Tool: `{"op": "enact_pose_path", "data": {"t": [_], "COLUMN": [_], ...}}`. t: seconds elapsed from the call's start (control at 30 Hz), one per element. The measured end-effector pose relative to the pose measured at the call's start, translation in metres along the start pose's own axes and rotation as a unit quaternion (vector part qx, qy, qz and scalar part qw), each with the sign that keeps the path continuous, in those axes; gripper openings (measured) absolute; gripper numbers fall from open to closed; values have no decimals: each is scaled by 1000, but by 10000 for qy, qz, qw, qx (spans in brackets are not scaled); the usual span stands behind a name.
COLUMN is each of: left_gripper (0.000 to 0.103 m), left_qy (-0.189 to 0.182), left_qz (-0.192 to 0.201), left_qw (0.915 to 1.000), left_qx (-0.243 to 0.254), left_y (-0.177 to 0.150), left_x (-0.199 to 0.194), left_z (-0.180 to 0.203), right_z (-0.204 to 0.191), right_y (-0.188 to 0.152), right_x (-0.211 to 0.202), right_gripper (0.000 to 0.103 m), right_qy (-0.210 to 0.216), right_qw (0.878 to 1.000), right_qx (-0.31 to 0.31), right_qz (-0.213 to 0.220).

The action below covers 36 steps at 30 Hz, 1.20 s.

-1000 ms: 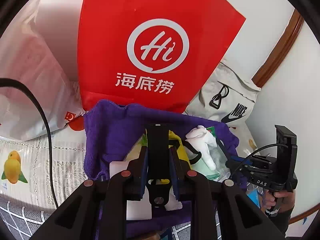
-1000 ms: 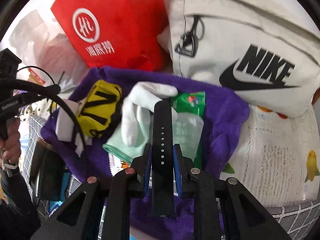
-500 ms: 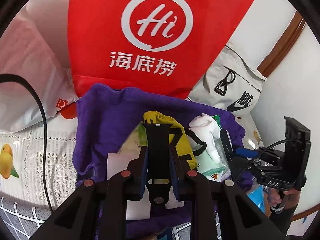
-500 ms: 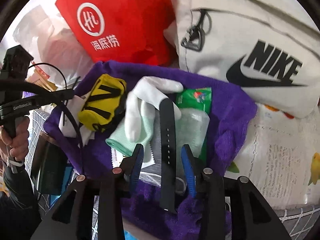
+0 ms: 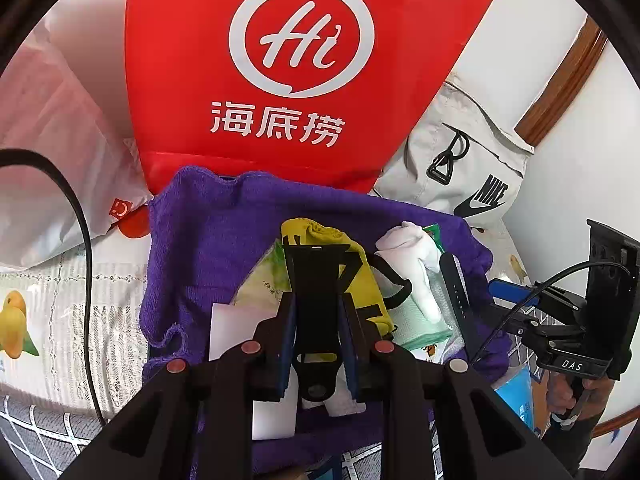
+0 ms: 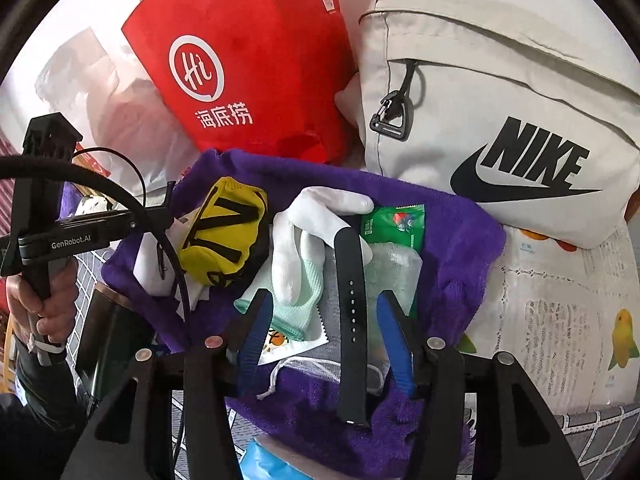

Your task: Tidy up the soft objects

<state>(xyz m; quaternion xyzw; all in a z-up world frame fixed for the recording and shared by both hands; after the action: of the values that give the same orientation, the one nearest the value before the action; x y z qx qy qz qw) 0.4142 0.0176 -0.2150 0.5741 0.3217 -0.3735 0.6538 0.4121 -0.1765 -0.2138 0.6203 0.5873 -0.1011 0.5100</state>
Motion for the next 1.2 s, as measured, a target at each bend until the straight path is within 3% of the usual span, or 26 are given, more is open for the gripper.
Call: {"op": "enact_pose_path", "data": {"t": [0.1, 0.17, 0.3, 0.53, 0.67, 0.83, 0.9, 1.2], "left_gripper": [21, 38, 60, 68, 80, 87, 92, 100], "left_qy": [0, -18, -157, 58, 237, 805, 866, 1284], "left_qz": [6, -4, -40, -10, 39, 173, 200, 499], "left_qw": [10000, 10000, 9998, 10000, 9997, 9960, 9954, 9890], "left_qx": [5, 1, -62, -1, 77, 341, 369, 539], "left_y": [0, 0, 2, 3, 4, 4, 4, -1], "left_x": [1, 1, 1, -7, -15, -27, -34, -92], "left_z": [1, 1, 3, 4, 7, 14, 19, 39], "right_z": [-3, -3, -3, -6, -13, -29, -39, -72], "right_y": [0, 0, 0, 4, 6, 8, 8, -4], "right_x": [4, 5, 4, 1, -1, -6, -12, -72], "right_gripper": [54, 54, 54, 57, 88, 93, 101, 103], "right_qy": [13, -6, -49, -298, -518, -624, -824, -1094], "right_qw": [10000, 10000, 10000, 9996, 9986, 9979, 9964, 9909], "right_qx": [-25, -45, -14, 2, 52, 53, -65, 239], "right_qz": [-26, -43, -69, -31, 49, 135, 211, 749]}}
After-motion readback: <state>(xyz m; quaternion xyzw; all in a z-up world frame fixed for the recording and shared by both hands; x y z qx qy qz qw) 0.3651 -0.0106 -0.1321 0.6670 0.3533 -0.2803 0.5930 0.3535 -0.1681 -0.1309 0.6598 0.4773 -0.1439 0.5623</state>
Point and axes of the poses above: each gripper's, at about its wrist camera, not at the fingertips, and x roughly the way its jaws point, z to its right, y to its top, the point moved 7 cm from there along x, roughly the way its jaws point, and after that the axes turned 12 degrees about y, right-handed, at the moved point
